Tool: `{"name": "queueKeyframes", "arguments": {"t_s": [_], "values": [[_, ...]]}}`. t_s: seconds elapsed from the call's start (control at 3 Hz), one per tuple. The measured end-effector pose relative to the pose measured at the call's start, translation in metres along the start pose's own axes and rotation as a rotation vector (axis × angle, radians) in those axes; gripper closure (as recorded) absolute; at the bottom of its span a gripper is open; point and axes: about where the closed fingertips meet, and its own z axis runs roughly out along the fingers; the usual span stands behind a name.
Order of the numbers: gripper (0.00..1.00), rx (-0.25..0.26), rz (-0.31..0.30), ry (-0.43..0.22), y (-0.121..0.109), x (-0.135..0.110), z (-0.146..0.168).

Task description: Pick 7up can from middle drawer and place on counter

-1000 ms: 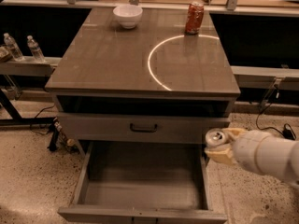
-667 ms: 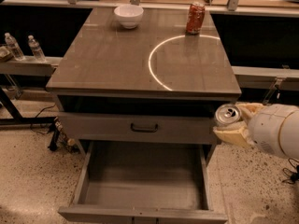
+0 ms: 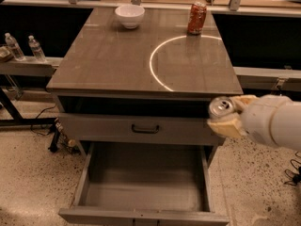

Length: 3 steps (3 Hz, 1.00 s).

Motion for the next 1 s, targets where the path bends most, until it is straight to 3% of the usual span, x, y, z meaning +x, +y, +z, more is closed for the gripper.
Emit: {"name": "queueKeyframes", "arguments": {"t_s": [0.33,0.67,1.0], "values": [[1.00,-0.003,-0.017,-0.004,-0.019,-0.040,0.015],[1.00,0.010,0.014,0.001,-0.052,-0.091,0.021],[1.00,0.001,0.051,-0.001,-0.067,-0.116,0.026]]}}
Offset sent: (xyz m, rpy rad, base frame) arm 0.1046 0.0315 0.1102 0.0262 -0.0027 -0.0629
